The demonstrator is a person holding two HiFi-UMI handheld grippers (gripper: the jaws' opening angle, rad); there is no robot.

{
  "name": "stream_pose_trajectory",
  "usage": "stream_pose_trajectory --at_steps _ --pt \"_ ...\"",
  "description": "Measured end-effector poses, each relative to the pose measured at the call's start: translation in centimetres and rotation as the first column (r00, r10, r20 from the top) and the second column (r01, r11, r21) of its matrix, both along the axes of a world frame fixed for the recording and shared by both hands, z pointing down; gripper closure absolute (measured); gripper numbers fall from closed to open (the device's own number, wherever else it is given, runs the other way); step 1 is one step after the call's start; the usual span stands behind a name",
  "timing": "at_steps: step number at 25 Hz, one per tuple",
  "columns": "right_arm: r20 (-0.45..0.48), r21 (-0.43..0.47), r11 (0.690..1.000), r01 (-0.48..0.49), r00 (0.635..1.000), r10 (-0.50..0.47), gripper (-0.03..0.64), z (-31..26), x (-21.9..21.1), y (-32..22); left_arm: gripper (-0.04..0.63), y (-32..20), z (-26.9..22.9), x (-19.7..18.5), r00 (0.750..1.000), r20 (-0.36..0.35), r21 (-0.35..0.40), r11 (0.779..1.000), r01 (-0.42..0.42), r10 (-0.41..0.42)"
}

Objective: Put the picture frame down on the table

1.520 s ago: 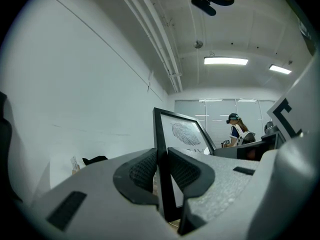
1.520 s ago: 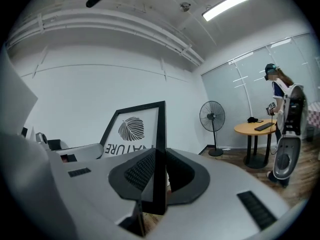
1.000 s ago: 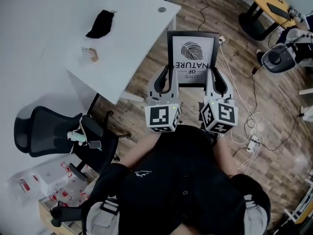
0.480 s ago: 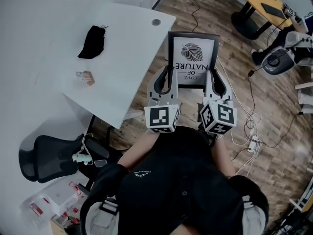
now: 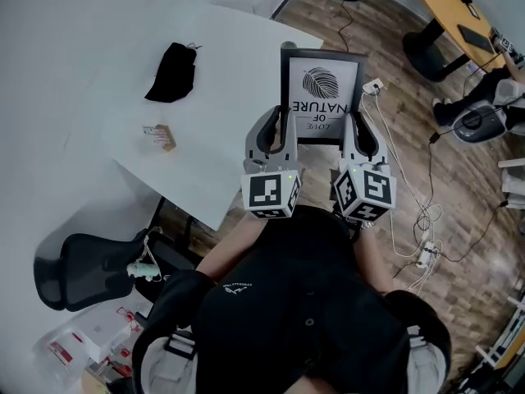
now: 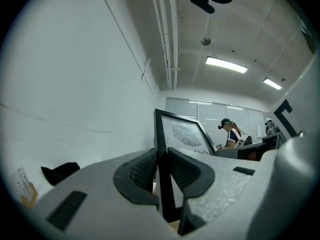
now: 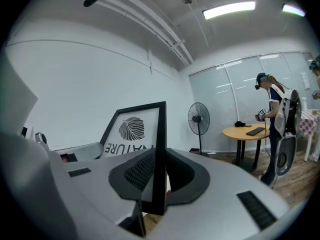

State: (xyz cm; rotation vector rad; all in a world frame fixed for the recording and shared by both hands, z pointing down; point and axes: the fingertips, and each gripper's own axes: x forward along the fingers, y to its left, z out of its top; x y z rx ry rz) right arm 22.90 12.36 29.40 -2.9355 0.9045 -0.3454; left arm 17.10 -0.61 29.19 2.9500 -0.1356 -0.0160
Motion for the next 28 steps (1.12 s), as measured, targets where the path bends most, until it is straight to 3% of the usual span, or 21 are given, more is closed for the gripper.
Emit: stream_pose_trajectory --at_steps 9,16,21,28 --pt "0.007 -0.016 0.989 0.144 0.99 -0.144 0.552 1.1 0.0 -9.4 0.525 -8.5 1.4 -1.7 0.99 0.015 -0.01 0.99 0.142 -0.142" --pt "0.013 -0.028 0.964 0.265 0.964 -0.265 0.552 1.9 0.2 -14.1 0.524 -12.1 2.2 -2.9 0.965 0.022 -0.018 0.965 0.261 -0.26" --pt "0.023 -0.043 0.928 0.37 0.929 -0.369 0.552 2.7 1.0 -18.0 0.525 -15.1 3.2 -3.2 0.931 0.043 -0.029 0.931 0.363 -0.362" --pt "0.05 -0.052 0.846 0.53 0.848 -0.528 0.552 2.9 4.6 -24.5 0.523 -19.4 3.3 -1.4 0.854 0.072 -0.034 0.855 0.518 -0.515"
